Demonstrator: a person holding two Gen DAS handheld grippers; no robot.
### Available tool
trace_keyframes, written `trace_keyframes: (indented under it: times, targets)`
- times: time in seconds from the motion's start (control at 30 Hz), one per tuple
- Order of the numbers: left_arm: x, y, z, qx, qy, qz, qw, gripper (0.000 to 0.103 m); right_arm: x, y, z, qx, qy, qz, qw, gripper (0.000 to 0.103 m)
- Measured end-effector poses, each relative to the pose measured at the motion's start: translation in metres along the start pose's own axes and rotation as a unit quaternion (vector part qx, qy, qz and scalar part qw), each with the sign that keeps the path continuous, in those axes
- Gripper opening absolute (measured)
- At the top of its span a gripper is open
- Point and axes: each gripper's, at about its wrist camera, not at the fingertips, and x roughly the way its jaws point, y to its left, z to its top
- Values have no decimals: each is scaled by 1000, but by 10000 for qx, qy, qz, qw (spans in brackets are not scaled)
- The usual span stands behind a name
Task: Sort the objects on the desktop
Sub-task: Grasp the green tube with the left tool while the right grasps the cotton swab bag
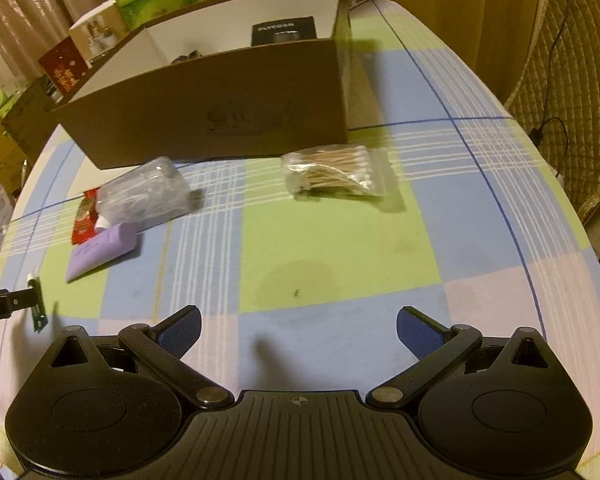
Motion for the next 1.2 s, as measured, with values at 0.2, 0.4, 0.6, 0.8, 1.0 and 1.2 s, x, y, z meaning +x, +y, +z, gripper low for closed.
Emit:
trace_keyframes:
  times: [0.2, 0.4, 0.6, 0.8, 1.0, 1.2]
  targets:
    - [14, 12, 4, -17, 62, -179, 9998, 29, 7, -8, 12, -99, -87, -37, 9999, 101]
    - [23, 13, 5, 114, 108, -255, 9996, 13, 16, -11, 32, -617, -367, 26, 9974, 101]
    - [28, 18, 13, 34, 139, -223, 9996, 13, 30, -8, 55, -1568, -668, 298, 9849, 101]
    - [31, 18, 17, 33, 161, -227, 9996, 14, 57, -13, 73, -2224, -676, 600, 9708, 100]
    - [32, 19, 17, 46, 173, -248, 9995, 14, 80, -21, 81, -2566, -544, 701, 9624, 94]
    - [31, 19, 16, 48, 171, -271, 9995, 14, 81, -13, 72, -2679, -34, 778, 9603, 71]
